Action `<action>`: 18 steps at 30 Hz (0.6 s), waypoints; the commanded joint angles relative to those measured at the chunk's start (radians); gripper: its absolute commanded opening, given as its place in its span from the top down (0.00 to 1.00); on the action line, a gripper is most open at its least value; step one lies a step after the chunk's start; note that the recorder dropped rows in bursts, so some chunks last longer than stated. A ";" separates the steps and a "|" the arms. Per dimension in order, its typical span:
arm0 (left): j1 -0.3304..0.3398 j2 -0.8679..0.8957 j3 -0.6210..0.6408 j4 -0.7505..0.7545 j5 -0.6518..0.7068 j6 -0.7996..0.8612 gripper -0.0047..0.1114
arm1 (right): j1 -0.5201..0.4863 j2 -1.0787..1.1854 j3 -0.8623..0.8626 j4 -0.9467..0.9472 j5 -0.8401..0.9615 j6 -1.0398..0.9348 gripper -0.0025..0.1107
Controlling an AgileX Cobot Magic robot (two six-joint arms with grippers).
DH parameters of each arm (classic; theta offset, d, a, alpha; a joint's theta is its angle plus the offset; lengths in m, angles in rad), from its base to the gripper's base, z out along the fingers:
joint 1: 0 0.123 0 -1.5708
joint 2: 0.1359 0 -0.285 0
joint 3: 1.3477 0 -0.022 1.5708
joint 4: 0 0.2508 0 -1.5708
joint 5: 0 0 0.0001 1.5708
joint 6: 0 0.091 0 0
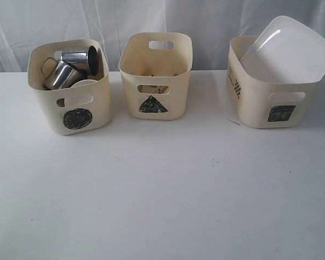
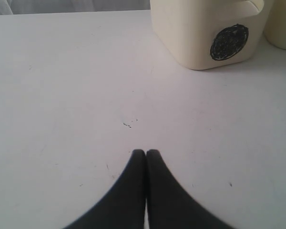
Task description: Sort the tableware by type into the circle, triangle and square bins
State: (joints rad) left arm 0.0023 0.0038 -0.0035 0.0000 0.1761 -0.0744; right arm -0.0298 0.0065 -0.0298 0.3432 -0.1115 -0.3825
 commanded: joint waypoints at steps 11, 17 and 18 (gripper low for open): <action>-0.005 -0.004 0.004 0.000 -0.005 -0.004 0.96 | -0.001 -0.007 0.030 -0.343 0.454 0.341 0.98; -0.005 -0.004 0.004 0.000 -0.005 -0.004 0.96 | -0.001 -0.007 0.030 -0.361 0.473 0.252 0.98; -0.005 -0.004 0.004 0.000 -0.005 -0.004 0.96 | -0.001 -0.007 0.030 -0.361 0.475 0.248 0.98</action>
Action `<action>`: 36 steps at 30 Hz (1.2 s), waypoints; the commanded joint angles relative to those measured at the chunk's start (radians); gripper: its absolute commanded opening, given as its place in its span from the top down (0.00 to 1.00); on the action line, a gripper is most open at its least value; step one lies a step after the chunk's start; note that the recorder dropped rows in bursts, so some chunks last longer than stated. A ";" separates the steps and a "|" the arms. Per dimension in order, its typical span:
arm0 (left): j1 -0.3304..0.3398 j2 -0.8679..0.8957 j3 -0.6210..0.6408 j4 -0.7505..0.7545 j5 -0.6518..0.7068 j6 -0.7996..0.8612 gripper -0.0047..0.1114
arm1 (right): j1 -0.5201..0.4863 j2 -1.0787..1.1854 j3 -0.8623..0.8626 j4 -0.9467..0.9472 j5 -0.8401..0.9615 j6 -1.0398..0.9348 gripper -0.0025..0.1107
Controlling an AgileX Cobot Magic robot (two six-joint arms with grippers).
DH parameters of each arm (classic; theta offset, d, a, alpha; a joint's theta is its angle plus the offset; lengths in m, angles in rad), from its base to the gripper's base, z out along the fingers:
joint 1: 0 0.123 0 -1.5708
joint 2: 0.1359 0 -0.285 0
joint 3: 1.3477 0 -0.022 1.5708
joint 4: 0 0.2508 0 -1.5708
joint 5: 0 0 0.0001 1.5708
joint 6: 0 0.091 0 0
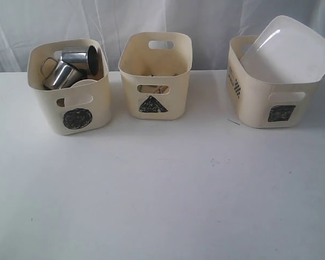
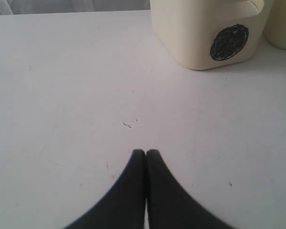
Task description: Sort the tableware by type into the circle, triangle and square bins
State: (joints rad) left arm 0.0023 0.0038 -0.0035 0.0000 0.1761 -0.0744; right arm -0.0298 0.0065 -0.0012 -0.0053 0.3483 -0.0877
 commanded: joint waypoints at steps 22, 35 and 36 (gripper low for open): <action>-0.005 -0.004 0.004 0.000 -0.005 -0.004 0.96 | -0.110 -0.007 0.001 -0.014 -0.001 0.067 0.98; -0.005 -0.004 0.004 0.000 -0.005 -0.004 0.96 | -0.110 -0.007 0.001 -0.012 -0.001 0.067 0.98; -0.005 -0.004 0.004 0.000 -0.005 -0.004 0.96 | -0.110 -0.007 0.001 -0.012 -0.001 0.067 0.98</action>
